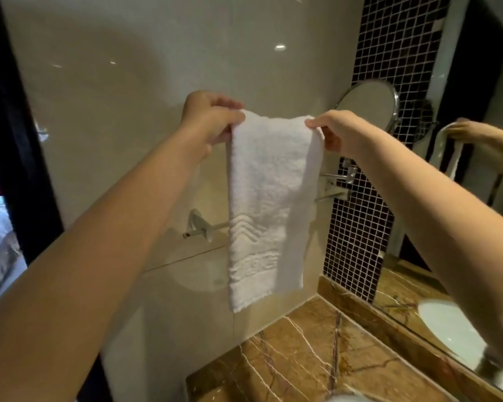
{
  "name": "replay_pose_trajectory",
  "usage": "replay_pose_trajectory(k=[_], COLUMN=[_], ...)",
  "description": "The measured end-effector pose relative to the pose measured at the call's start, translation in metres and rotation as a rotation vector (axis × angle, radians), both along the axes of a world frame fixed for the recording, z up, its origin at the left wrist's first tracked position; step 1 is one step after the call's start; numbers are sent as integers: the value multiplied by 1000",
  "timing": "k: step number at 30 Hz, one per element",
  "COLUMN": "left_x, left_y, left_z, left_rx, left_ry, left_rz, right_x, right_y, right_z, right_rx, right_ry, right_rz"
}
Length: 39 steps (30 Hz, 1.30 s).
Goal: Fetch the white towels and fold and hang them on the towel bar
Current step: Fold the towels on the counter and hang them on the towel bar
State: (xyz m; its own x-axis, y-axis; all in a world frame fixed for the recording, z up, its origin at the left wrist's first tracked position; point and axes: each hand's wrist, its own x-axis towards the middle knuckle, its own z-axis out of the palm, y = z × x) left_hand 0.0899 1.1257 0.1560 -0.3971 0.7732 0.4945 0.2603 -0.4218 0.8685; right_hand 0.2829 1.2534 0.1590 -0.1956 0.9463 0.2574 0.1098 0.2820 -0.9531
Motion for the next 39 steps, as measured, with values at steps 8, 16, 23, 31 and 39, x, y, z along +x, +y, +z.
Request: replay_pose_trajectory(k=[8, 16, 23, 31, 39], left_x=[-24, -41, -52, -53, -54], left_y=[23, 31, 43, 56, 57], left_z=[52, 94, 91, 48, 20], left_rx=[80, 164, 181, 86, 60], left_ry=[62, 91, 81, 32, 7], left_rz=[20, 116, 158, 141, 152], right_x=[-28, -51, -68, -74, -82], right_y=[20, 35, 52, 74, 89], right_z=[52, 87, 91, 51, 15], right_rx=[4, 5, -24, -115, -159], right_ry=[137, 273, 286, 223, 172], right_rz=[54, 244, 335, 339, 308])
